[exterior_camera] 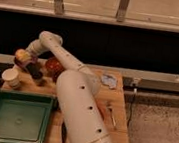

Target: Place apple in purple bowl

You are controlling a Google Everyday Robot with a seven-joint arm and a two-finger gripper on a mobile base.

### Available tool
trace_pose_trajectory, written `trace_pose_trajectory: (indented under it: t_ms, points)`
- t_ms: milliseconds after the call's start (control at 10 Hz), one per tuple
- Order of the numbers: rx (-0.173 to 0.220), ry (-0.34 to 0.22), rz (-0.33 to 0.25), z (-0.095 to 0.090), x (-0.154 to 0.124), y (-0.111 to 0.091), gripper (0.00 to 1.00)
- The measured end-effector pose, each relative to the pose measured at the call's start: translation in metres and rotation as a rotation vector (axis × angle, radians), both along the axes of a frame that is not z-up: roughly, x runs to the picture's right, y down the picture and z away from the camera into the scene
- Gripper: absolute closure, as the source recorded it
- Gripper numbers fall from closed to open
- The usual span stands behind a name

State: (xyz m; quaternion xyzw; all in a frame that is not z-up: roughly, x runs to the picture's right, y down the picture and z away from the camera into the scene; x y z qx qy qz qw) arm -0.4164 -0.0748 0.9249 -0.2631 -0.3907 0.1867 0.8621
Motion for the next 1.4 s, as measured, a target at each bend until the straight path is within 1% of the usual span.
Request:
trace_pose_trajectory:
  t_ms: [200, 300, 500, 600, 1400]
  points:
    - [0.000, 0.000, 0.000, 0.0001, 0.0002, 0.0000, 0.52]
    - [0.000, 0.000, 0.000, 0.0001, 0.0003, -0.0001, 0.40]
    - [0.000, 0.000, 0.000, 0.0001, 0.0003, -0.0001, 0.23]
    - [0.000, 0.000, 0.000, 0.0002, 0.0005, -0.0001, 0.20]
    - [-0.002, 0.001, 0.000, 0.0014, 0.0007, 0.0012, 0.20]
